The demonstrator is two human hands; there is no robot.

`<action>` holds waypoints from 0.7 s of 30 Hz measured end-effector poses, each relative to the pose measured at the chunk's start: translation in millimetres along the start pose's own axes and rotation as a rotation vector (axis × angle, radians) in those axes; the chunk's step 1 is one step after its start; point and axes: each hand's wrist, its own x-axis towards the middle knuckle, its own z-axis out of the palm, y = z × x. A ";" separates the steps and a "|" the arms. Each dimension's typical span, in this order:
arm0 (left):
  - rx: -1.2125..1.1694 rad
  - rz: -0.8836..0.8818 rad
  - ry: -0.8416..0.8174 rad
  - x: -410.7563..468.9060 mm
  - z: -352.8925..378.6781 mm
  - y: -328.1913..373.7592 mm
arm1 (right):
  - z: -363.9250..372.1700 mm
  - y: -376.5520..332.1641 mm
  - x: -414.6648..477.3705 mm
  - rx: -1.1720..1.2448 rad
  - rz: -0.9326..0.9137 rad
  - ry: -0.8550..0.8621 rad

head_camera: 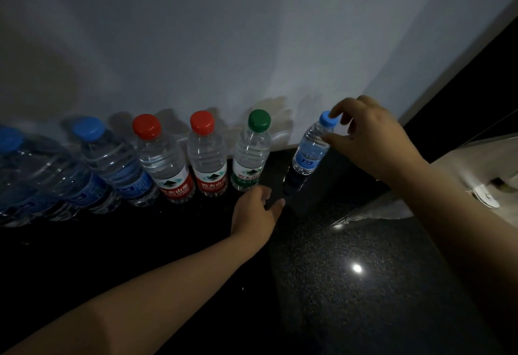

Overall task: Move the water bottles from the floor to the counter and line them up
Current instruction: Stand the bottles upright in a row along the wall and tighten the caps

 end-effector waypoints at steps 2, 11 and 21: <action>0.049 0.057 0.009 2.0 8.9 9.0 | 4.6 1.1 5.9 0.008 0.041 -0.004; -0.001 -0.025 -0.012 27.9 35.0 31.0 | 34.6 9.0 32.8 -0.015 0.157 -0.022; -0.012 -0.075 0.001 32.9 43.9 24.3 | 31.5 29.2 41.1 0.086 -0.013 -0.136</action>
